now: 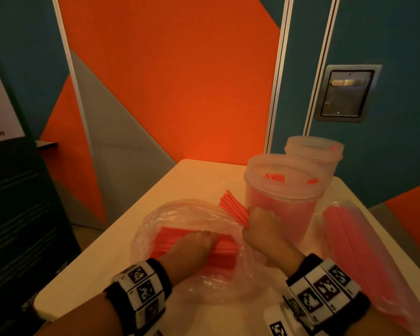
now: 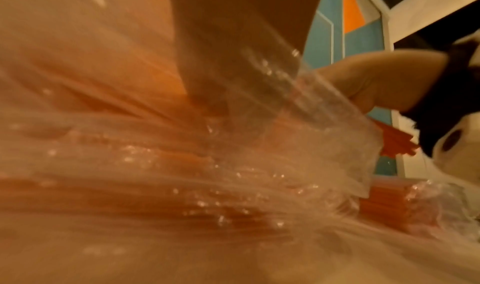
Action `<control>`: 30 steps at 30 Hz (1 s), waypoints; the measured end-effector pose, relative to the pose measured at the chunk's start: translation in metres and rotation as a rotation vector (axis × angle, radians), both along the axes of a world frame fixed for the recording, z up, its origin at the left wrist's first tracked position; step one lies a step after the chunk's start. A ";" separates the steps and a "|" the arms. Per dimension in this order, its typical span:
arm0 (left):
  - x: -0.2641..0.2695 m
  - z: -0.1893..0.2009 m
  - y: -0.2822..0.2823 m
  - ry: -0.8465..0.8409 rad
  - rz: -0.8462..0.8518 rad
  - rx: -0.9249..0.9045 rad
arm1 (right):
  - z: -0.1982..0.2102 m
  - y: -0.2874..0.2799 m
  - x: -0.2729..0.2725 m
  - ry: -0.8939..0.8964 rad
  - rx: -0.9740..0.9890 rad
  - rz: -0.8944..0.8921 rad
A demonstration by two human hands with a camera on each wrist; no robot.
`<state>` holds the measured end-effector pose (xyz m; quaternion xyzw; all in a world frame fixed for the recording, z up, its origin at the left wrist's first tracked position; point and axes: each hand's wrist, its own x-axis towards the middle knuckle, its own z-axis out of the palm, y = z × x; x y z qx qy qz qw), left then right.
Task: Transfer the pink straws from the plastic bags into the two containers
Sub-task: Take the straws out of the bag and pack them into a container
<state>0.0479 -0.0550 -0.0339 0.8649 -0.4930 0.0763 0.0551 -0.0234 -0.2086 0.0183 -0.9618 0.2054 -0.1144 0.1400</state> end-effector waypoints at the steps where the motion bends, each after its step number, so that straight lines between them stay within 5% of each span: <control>1: -0.002 0.005 0.005 -0.002 -0.015 -0.063 | 0.001 0.000 0.002 -0.009 0.000 -0.007; 7: 0.009 0.024 0.032 0.138 -0.072 -0.538 | 0.005 0.009 0.005 -0.078 0.034 -0.034; 14: 0.002 0.033 0.034 0.064 -0.107 -0.799 | 0.014 0.023 0.023 -0.271 0.200 -0.069; 20: -0.029 0.074 0.024 0.129 -0.054 -1.166 | 0.029 0.022 0.009 -0.413 0.413 0.072; 22: -0.045 0.090 0.021 0.231 -0.055 -1.300 | 0.037 0.016 -0.012 -0.572 0.604 0.169; 26: -0.073 0.095 -0.011 0.699 -0.101 -1.411 | 0.036 0.014 -0.054 -0.792 1.001 0.365; 30: -0.089 0.068 -0.048 1.040 -0.096 -1.326 | 0.002 0.012 -0.068 -0.779 1.020 0.389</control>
